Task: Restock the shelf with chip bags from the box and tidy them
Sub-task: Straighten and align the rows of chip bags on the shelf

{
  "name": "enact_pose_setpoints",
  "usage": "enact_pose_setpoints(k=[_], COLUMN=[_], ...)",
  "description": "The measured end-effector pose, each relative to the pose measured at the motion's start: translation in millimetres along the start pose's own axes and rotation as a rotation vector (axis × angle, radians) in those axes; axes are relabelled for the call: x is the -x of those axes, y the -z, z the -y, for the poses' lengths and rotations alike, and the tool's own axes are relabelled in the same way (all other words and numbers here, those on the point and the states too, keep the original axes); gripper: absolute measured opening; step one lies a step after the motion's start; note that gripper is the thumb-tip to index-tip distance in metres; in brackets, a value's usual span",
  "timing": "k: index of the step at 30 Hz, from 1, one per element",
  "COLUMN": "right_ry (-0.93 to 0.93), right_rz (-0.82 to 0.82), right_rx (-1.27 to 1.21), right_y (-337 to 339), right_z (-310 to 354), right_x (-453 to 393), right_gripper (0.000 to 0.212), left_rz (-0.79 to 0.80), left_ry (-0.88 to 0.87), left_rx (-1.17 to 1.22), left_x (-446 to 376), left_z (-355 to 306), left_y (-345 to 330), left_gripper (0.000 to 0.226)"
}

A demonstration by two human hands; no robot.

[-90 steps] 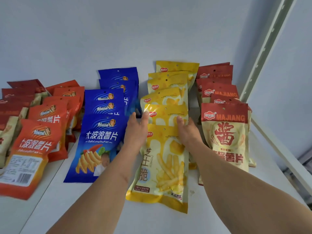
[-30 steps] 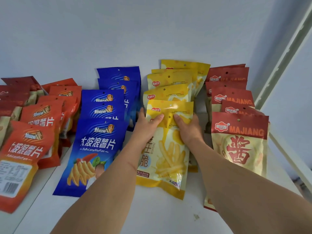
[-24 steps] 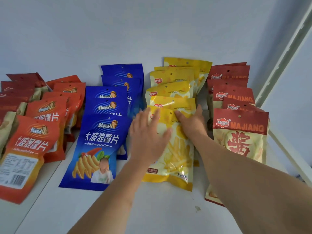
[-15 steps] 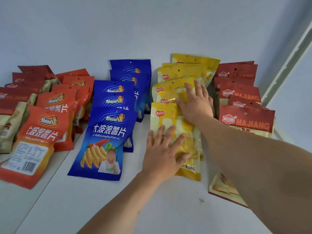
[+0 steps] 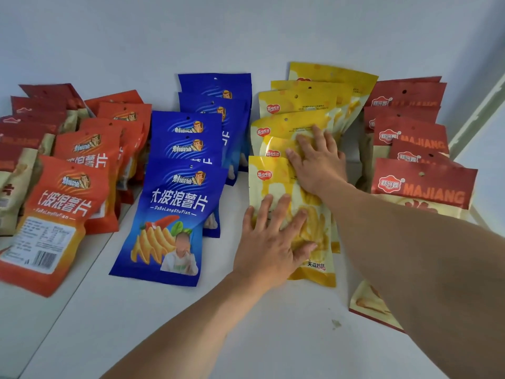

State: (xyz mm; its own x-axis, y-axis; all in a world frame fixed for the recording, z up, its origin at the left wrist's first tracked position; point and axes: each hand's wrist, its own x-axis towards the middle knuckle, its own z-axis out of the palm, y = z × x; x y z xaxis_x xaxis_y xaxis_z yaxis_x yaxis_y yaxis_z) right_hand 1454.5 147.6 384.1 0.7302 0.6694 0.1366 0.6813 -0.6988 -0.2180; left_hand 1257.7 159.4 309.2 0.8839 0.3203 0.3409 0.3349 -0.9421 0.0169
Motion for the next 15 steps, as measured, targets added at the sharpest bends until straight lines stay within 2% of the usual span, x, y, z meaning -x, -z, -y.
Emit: enact_pose_setpoints(k=[4,8,11,15], right_ry=[-0.001,0.001,0.004,0.053], right_rz=[0.036,0.061,0.024,-0.018], right_rx=[-0.004,0.054,0.038,-0.010], right_y=[2,18,33,57], right_z=[0,4,6,2], right_x=[0,2,16,49], right_gripper=[0.063,0.061,0.058,0.056], left_rz=[0.036,0.139,0.246,0.290], left_ry=[0.006,0.027,0.033,0.029], left_rx=[0.030,0.066,0.076,0.054], left_x=[0,-2,-5,-7], left_z=[1,-1,-2,-3], left_y=[-1,9,19,28], left_gripper=[0.067,0.069,0.069,0.069])
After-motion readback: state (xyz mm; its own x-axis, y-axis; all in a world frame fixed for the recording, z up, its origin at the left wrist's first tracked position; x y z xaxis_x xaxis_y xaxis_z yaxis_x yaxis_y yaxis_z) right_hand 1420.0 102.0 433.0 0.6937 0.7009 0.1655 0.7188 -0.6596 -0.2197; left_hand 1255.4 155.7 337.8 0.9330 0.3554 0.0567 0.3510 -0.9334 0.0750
